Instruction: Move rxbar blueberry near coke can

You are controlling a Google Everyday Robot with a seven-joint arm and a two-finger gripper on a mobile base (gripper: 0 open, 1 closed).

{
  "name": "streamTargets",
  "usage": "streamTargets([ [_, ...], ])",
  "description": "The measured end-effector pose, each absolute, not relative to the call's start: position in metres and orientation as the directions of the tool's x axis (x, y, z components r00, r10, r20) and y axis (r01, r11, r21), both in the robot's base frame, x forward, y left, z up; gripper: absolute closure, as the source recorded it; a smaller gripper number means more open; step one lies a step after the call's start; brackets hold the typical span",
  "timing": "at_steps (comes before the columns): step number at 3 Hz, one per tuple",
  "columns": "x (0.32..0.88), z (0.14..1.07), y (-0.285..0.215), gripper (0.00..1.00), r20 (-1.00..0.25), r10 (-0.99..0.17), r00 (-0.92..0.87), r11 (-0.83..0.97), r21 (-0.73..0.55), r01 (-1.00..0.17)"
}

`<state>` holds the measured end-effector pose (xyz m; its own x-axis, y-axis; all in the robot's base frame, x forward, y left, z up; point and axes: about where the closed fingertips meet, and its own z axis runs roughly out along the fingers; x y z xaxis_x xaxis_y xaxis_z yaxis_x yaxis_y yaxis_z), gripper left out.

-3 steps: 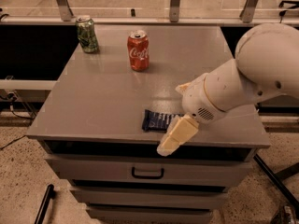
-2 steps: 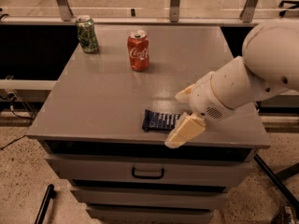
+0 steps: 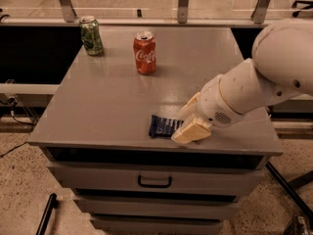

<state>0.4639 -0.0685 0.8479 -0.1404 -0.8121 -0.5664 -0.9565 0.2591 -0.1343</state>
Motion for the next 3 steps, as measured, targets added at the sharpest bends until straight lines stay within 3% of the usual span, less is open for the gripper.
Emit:
streamTargets([
  [2,0.466,0.848,-0.073,0.0,-0.586,-0.802,-0.117,0.237,-0.132,-0.962],
  [3,0.469,0.838,-0.075,0.0,-0.589,-0.799,-0.123,0.229,-0.109,-0.967],
])
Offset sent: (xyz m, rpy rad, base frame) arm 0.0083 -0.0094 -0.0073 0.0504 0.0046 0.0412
